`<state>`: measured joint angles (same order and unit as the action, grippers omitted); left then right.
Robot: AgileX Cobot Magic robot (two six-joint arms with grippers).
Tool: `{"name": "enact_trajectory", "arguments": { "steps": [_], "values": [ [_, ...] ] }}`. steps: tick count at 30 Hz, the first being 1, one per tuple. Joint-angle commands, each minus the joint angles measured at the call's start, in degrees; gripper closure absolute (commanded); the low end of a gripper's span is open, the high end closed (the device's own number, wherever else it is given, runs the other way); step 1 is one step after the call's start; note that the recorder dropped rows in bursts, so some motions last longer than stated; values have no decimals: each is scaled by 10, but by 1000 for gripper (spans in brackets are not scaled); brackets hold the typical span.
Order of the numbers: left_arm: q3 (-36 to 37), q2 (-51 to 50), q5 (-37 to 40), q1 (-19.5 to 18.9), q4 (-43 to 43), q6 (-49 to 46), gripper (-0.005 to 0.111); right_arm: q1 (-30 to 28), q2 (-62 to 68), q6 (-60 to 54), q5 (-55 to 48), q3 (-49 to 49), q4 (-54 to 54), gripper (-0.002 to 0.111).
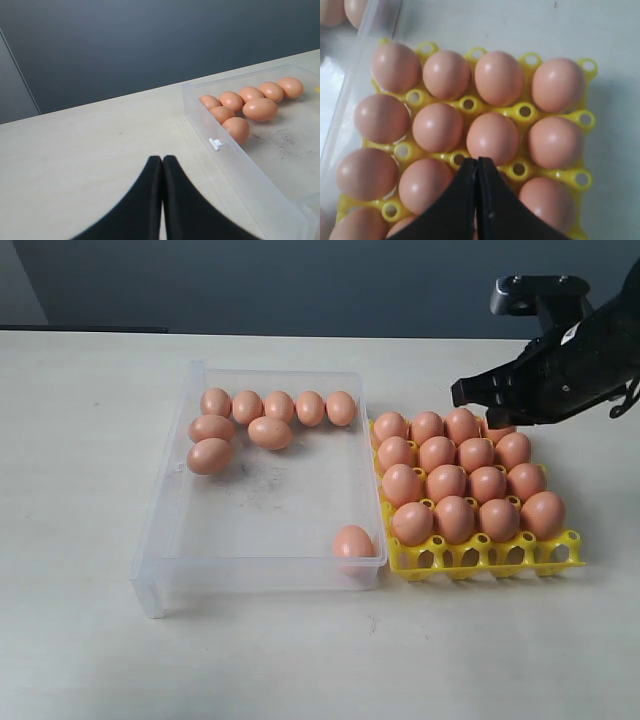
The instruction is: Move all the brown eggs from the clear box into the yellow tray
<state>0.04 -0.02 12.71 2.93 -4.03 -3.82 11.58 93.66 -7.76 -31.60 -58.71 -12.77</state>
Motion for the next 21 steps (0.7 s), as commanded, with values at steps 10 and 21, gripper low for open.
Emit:
{"name": "enact_trajectory", "arguments": {
  "steps": [10,21],
  "values": [
    [0,0,-8,0,0,2,106,-1,-109,-3,54,48,1,109],
    [0,0,-8,0,0,2,106,-1,-192,-5,151,154,1,109]
  ]
}}
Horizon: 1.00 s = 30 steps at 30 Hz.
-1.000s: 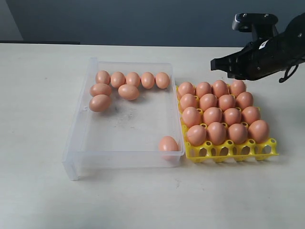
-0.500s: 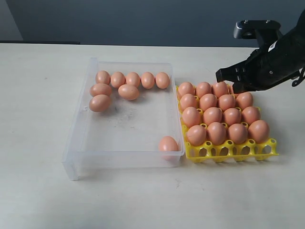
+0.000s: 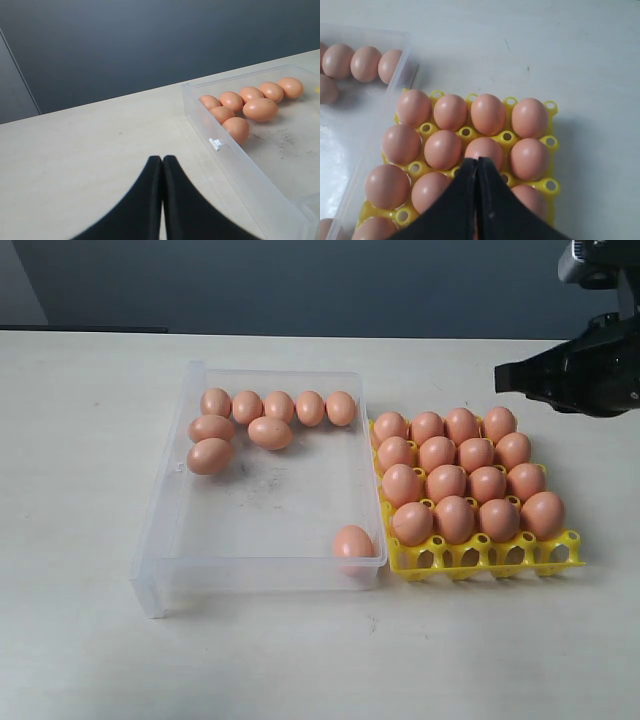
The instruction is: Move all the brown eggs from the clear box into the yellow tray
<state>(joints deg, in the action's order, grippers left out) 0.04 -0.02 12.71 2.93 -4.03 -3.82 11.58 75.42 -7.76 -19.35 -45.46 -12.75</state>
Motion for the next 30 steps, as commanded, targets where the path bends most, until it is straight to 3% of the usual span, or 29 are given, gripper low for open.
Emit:
{"name": "enact_trajectory", "arguments": {
  "steps": [1,12,30],
  "values": [
    [0,0,-8,0,0,2,106,-1,-10,-5,32,24,0,109],
    [0,0,-8,0,0,2,106,-1,-6,-6,51,24,-20,109],
    [0,0,-8,0,0,2,106,-1,182,-6,93,23,-43,109]
  ]
}}
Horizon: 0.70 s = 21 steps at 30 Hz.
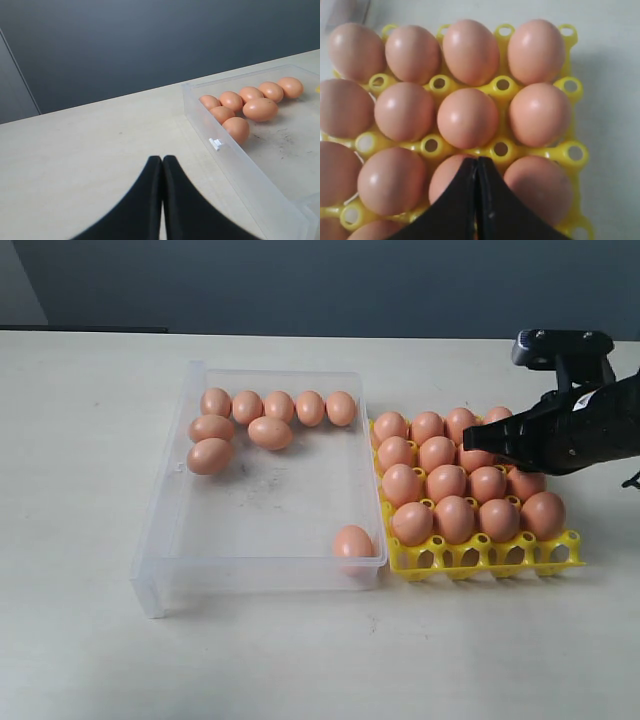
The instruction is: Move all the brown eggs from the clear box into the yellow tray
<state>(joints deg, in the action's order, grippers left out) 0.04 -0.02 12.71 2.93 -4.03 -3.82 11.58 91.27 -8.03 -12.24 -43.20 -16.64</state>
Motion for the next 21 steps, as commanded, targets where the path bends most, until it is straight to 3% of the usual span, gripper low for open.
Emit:
{"name": "enact_trajectory", "arguments": {
  "steps": [1,13,21],
  "values": [
    [0,0,-8,0,0,2,106,-1,28,-3,26,0,-4,109],
    [0,0,-8,0,0,2,106,-1,27,-6,51,-1,-14,109],
    [0,0,-8,0,0,2,106,67,27,-15,55,-1,-16,109]
  ]
}}
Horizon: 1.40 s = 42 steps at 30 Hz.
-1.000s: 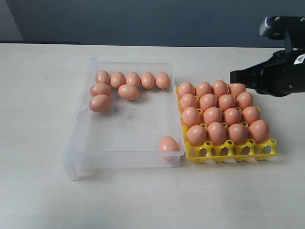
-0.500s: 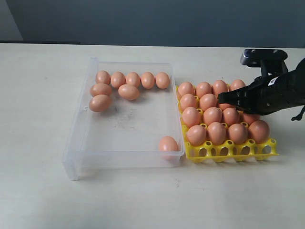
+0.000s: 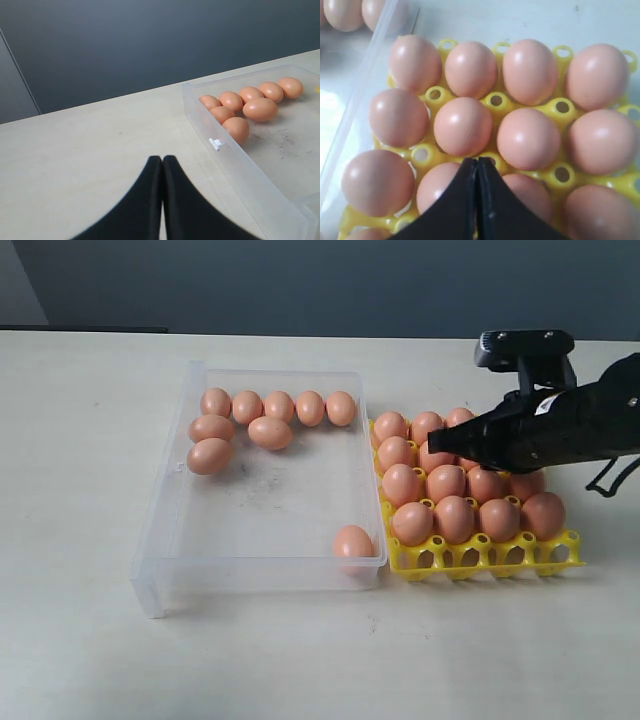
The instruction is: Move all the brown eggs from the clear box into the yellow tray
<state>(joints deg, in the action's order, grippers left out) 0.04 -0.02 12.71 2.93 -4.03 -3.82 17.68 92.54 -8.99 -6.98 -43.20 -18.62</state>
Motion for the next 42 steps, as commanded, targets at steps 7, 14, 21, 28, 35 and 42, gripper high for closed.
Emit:
{"name": "enact_trajectory", "arguments": {
  "steps": [7,14,21,28,35,42],
  "values": [
    [0,0,-8,0,0,2,106,6,15,-5,-2,-1,16,109],
    [0,0,-8,0,0,2,106,6,15,-5,-16,-1,23,109],
    [0,0,-8,0,0,2,106,6,15,-5,-24,-1,31,109],
    [0,0,-8,0,0,2,106,-5,15,-5,-32,-1,40,109],
    [0,0,-8,0,0,2,106,-30,13,-4,-36,-1,35,109],
    [0,0,-8,0,0,2,106,-29,-11,-4,-27,-1,35,109]
  ]
}}
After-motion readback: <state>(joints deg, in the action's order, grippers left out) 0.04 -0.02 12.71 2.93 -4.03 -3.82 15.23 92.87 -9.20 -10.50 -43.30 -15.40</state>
